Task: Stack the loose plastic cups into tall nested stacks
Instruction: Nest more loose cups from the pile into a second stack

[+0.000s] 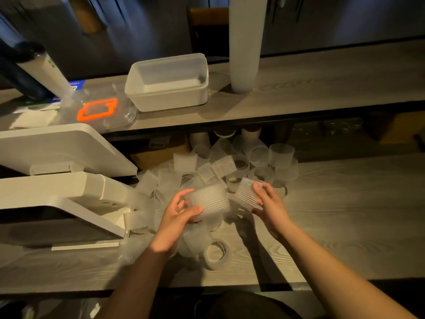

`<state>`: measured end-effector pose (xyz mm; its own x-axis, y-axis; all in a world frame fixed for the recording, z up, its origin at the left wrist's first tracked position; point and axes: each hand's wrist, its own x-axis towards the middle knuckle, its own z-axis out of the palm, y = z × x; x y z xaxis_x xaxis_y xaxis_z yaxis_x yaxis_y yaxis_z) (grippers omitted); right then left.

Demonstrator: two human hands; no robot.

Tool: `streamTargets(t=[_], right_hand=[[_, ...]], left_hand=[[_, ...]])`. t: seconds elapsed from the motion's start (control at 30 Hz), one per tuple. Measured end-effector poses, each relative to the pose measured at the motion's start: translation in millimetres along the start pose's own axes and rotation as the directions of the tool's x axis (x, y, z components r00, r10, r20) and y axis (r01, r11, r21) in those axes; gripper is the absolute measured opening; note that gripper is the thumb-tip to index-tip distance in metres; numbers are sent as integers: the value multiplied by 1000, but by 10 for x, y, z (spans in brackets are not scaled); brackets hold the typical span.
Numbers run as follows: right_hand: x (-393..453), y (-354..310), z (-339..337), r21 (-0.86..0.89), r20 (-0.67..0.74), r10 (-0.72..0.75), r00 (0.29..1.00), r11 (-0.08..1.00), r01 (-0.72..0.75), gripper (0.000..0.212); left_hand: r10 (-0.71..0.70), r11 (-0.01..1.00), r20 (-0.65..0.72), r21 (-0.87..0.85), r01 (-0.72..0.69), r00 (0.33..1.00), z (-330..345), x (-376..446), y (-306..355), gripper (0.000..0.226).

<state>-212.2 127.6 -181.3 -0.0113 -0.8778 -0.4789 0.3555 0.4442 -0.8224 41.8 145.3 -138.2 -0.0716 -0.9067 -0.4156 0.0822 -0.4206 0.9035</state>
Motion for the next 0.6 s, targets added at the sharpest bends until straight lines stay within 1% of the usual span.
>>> streamTargets(t=[0.1,0.27,0.37,0.43,0.47,0.53,0.6], right_hand=[[-148,-115,151,-33,28,-72,997,997,72,77],[-408,-122,444,-178,63,-176,982,966,185,61],[-526,-63,598,-176,53,-211,976,960,217,57],[-600,-28,691,-198,59,-231,971,951,238,52],[-637,-6,736,-205,75,-226,971,950,237,53],[-703,49,820,-205,111,-203,973,953,222,61],[-753,117,911,-241,139,-188,972,946,217,67]], left_hand=[[1,1000,43,1,-1,999,-72,-11,22,62],[1,1000,92,-2,0,996,-198,-55,94,64],[-1,1000,139,2,1,990,-289,-97,132,73],[7,1000,151,9,-9,988,-367,-124,139,74],[8,1000,152,12,-10,988,-410,-139,137,73],[7,1000,152,3,-8,988,-497,-172,133,71],[5,1000,168,-5,-5,986,-573,-215,138,69]])
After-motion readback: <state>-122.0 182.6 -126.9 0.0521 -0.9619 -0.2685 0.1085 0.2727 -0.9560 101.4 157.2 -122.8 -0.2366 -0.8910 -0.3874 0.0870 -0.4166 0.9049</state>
